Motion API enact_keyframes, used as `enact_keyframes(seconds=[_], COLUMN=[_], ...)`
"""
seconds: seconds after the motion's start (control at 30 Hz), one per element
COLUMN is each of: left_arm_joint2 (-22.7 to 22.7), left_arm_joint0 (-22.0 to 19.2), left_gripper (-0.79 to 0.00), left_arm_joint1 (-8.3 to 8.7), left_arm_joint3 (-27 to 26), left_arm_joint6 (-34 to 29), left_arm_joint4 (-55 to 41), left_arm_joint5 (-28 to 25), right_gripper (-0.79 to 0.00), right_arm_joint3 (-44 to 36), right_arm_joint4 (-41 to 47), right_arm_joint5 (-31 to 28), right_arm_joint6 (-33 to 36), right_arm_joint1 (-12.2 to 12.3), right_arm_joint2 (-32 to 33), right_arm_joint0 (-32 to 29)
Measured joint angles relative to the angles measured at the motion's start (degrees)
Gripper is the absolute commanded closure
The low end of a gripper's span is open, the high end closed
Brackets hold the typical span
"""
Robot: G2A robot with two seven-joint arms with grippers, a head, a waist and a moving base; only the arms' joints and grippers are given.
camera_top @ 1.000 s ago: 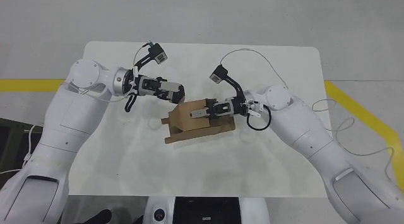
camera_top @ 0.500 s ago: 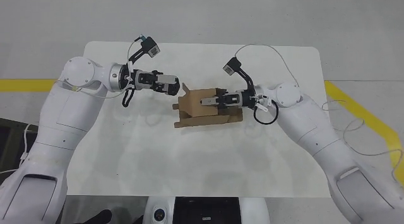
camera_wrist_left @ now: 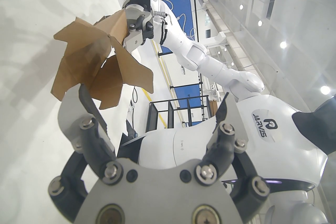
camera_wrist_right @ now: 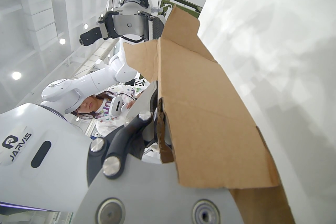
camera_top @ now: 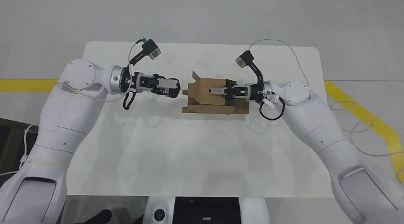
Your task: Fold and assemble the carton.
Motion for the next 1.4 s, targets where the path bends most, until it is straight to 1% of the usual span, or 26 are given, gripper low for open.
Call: enact_keyframes(seconds=[0.13, 0.2, 0.33, 0.57, 0.77, 1.07, 1.4], left_arm_joint2=[-0.05, -0.39, -0.94, 0.58, 1.74, 2.1, 3.3], left_arm_joint0=[0.23, 1.06, 2.02, 2.8, 2.88, 2.89, 2.96], left_gripper=[-0.785, -0.785, -0.785, -0.785, -0.785, -0.785, -0.785], left_arm_joint1=[0.01, 0.14, 0.32, -0.1, -0.43, -0.71, -1.19], left_arm_joint3=[-0.17, -0.85, -1.84, -3.64, -3.09, -2.05, -2.85], left_arm_joint6=[0.36, 1.92, 2.73, 3.34, 3.55, 1.68, 1.46], left_arm_joint4=[0.17, 0.77, 0.37, -0.7, -0.62, -3.35, -3.97], left_arm_joint5=[0.12, 0.78, 2.1, 3.32, 3.89, 5.43, 6.26], right_gripper=[0.0, 0.0, 0.0, 0.0, 0.0, 0.0, 0.0], right_arm_joint3=[-0.02, -0.88, -3.05, -5.58, -5.77, -5.61, -5.58], right_arm_joint4=[-0.01, -0.95, -3.66, -5.2, -5.41, -6.05, -6.97], right_arm_joint5=[0.02, 0.66, 2.08, 3.5, 3.63, 3.47, 3.02], right_arm_joint6=[-0.01, -1.32, -4.55, -8.39, -9.99, -12.33, -14.88], right_arm_joint1=[0.0, 0.1, 0.39, -0.2, -0.59, -1.3, -2.61], right_arm_joint2=[0.01, 0.28, 1.13, 1.48, 2.59, 3.71, 3.57], right_arm_joint0=[-0.02, -0.73, -2.5, -3.96, -3.9, -4.04, -4.03])
